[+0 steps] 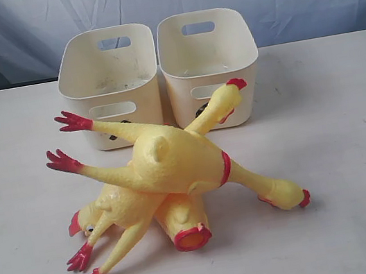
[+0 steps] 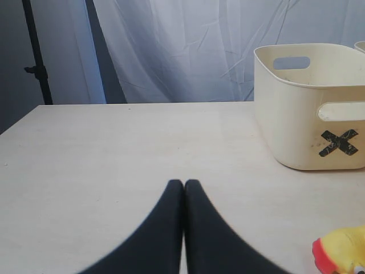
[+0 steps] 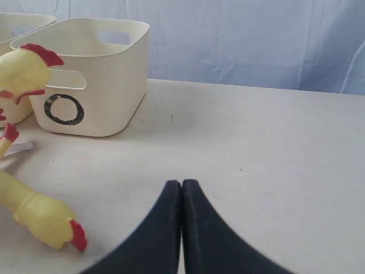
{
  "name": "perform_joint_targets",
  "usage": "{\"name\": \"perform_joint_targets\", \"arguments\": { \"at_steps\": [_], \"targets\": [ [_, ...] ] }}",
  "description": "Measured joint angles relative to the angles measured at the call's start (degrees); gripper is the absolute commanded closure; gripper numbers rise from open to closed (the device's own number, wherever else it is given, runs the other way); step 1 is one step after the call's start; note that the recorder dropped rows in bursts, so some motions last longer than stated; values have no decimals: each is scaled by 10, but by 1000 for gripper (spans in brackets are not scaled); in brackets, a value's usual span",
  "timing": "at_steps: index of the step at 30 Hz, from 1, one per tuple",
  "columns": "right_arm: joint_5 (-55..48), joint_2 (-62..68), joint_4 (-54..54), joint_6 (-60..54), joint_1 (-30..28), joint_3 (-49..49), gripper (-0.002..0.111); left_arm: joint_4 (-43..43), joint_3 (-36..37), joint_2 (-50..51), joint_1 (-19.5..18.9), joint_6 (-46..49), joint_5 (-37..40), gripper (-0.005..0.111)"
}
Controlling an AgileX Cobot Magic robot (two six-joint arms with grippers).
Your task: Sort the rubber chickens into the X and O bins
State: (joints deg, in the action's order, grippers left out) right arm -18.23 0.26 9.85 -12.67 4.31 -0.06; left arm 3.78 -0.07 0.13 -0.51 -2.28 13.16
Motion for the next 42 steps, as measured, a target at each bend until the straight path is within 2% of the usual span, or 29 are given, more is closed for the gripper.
{"name": "perform_joint_targets", "arguments": {
  "at_steps": [27, 36, 42],
  "targets": [
    [5, 0, 0, 0, 0, 0, 108, 0, 0, 0, 0, 0, 0, 107],
    [82, 0, 39, 0, 0, 0, 108, 0, 0, 0, 0, 0, 0, 107],
    [88, 0, 57, 0, 0, 0, 108, 0, 0, 0, 0, 0, 0, 107]
  ]
}}
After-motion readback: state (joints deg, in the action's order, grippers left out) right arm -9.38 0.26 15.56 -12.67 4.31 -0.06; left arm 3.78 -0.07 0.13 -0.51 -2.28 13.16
